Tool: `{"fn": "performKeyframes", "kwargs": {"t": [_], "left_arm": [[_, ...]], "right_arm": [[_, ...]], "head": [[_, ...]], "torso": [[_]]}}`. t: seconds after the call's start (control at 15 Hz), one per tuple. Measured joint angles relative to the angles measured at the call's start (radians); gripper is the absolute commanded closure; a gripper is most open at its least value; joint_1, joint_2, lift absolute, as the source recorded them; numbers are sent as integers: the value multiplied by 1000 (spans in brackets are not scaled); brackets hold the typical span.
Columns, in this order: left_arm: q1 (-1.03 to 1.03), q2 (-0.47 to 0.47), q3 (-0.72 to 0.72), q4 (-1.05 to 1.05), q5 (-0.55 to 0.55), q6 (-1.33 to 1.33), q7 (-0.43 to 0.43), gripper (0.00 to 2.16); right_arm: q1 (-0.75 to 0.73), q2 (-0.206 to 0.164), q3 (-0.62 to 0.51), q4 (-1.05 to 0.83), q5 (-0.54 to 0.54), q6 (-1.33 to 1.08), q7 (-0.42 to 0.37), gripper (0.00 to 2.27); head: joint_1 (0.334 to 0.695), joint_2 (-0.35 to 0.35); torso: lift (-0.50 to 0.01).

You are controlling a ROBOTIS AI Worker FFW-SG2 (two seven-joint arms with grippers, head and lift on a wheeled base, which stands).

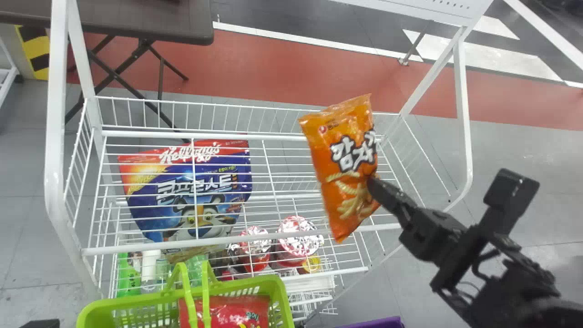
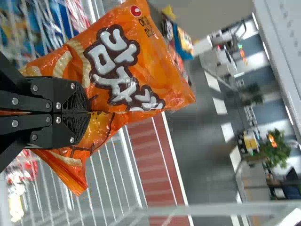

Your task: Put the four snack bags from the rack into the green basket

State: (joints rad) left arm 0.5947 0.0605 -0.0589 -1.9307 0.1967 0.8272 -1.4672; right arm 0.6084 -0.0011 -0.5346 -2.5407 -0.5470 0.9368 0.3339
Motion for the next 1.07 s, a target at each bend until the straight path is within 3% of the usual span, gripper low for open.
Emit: {"fn": "performKeyframes", "kwargs": {"t": [0.4,0.73,1.07], "left_arm": [[32,-14,6,1,0,-55,20,2138],[32,-16,17,4,5,-56,8,2138],[32,-17,21,6,7,-65,12,2138]], "right_arm": [[150,1,-9,-1,-132,236,147,2219],[171,1,0,102,-152,433,213,2223],[177,1,47,269,-146,426,228,2219]], "head": [[695,-350],[695,-350],[695,-350]], "torso": [[-6],[-6],[-6]]}}
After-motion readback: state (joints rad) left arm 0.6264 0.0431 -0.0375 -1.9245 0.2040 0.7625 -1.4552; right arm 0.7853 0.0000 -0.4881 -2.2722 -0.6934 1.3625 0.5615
